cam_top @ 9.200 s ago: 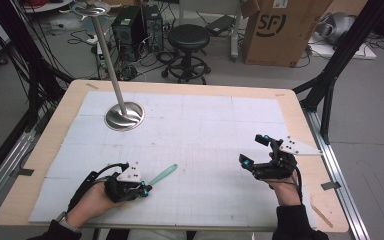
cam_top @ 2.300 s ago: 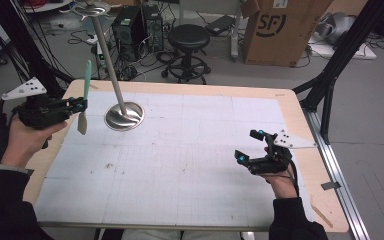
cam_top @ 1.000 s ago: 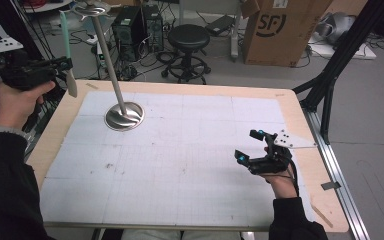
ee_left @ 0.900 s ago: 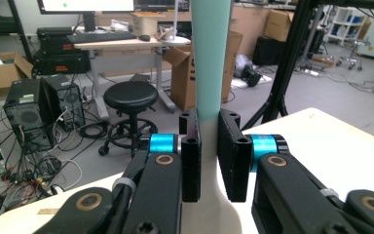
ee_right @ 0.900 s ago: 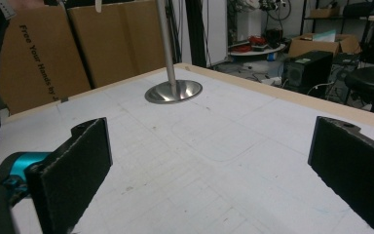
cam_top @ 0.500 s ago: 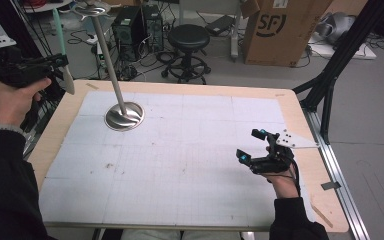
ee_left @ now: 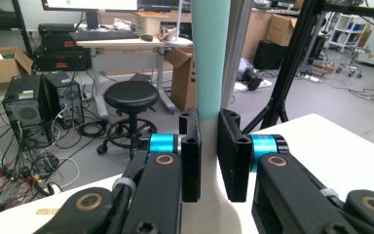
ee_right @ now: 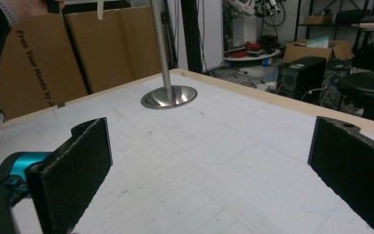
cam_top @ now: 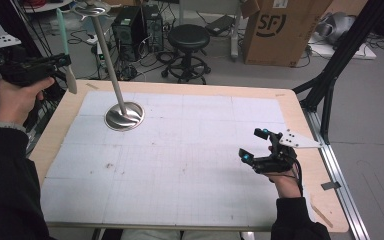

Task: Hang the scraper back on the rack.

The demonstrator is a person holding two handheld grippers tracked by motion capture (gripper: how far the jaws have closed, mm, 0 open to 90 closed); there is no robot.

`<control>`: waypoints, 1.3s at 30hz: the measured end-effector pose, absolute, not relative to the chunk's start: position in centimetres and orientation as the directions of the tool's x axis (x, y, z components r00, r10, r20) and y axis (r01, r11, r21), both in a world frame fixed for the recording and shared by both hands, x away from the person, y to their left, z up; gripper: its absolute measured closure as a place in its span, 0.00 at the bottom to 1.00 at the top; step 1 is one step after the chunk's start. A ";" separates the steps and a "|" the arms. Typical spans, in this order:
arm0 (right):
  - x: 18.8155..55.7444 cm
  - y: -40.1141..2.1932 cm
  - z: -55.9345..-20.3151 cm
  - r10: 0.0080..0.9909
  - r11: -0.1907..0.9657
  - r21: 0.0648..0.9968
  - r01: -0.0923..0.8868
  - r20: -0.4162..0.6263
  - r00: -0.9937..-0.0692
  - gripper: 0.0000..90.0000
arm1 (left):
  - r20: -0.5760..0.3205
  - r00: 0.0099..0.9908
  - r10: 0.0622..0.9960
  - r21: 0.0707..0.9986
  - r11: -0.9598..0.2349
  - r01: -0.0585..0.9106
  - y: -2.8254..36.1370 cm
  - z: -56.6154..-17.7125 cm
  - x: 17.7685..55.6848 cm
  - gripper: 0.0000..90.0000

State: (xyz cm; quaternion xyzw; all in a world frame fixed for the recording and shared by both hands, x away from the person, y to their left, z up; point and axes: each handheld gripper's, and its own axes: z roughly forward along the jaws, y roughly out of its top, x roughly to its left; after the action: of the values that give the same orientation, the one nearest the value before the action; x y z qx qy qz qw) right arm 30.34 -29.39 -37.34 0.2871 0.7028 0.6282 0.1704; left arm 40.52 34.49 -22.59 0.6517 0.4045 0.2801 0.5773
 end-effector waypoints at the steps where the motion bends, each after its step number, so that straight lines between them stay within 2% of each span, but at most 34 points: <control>1: 30.3 -29.5 -37.3 0.623 0.044 0.982 0.186 0.119 -0.773 0.01 | -0.099 0.517 0.850 0.979 -0.009 0.203 34.4 -22.6 40.5 0.89; 23: 30.4 -29.3 -37.4 0.618 0.054 0.981 0.187 0.114 -0.778 0.01 | -0.079 0.512 0.855 0.981 -0.024 0.190 34.1 -22.6 40.8 0.89; 39: 30.3 -29.5 -37.4 0.623 0.051 0.980 0.194 0.120 -0.773 0.01 | -0.129 0.515 0.847 0.981 0.031 0.194 34.8 -22.8 41.4 0.89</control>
State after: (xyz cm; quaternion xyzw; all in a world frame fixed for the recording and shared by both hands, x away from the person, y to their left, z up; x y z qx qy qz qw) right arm 30.34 -29.50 -37.40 0.2901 0.7043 0.6247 0.1719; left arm 41.44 34.79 -22.80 0.6388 0.4074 0.2764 0.5912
